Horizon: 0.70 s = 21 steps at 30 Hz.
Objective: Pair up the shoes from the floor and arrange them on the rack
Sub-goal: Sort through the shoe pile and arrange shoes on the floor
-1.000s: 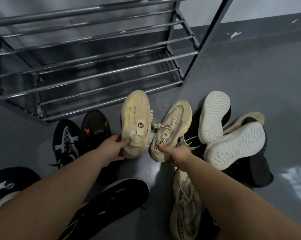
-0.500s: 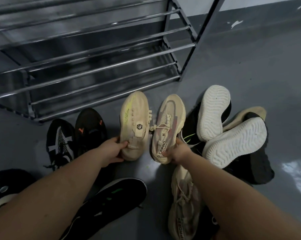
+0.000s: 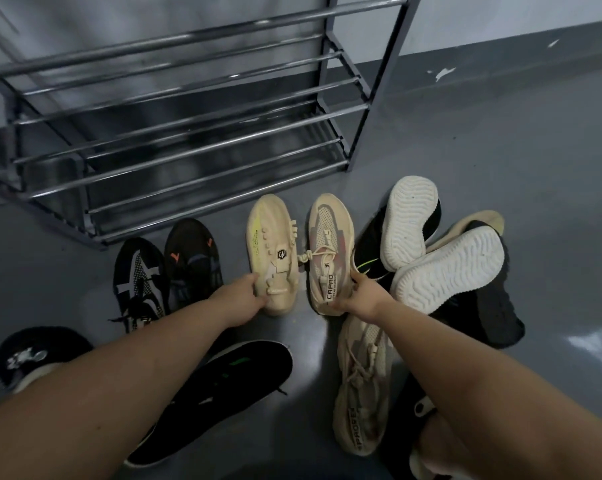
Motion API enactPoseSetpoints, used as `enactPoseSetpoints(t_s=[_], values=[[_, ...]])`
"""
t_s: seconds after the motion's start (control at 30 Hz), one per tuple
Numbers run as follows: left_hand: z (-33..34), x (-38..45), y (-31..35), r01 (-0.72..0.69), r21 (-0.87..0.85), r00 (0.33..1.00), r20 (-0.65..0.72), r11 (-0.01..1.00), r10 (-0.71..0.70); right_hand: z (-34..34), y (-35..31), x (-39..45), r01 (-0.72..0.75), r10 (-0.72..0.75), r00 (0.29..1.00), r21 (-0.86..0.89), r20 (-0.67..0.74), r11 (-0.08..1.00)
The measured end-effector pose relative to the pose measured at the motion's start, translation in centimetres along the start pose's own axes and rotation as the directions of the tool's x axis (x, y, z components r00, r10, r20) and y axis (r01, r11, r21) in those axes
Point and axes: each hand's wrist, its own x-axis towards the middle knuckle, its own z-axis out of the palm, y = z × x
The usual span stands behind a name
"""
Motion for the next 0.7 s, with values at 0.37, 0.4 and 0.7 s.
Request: enactPoseSetpoints(t_s=[0.37, 0.4, 0.7], values=[[0.7, -5.0, 6.1, -0.318, 0.54, 0.944, 0.105, 0.779, 0.313, -3.5, 2.9, -5.4, 0.107, -0.259, 0.949, -0.59, -0.18, 0.8], [1.0, -4.9, 6.8, -0.318, 0.537, 0.944, 0.1, 0.782, 0.315, -4.0, 3.5, -5.5, 0.112, -0.284, 0.94, -0.619, -0.188, 0.778], [5.5, -2.0, 14.9, -0.289, 0.205, 0.957, 0.082, 0.935, 0.278, -10.0, 7.6, -4.3, 0.039, -0.313, 0.911, -0.7, -0.268, 0.713]])
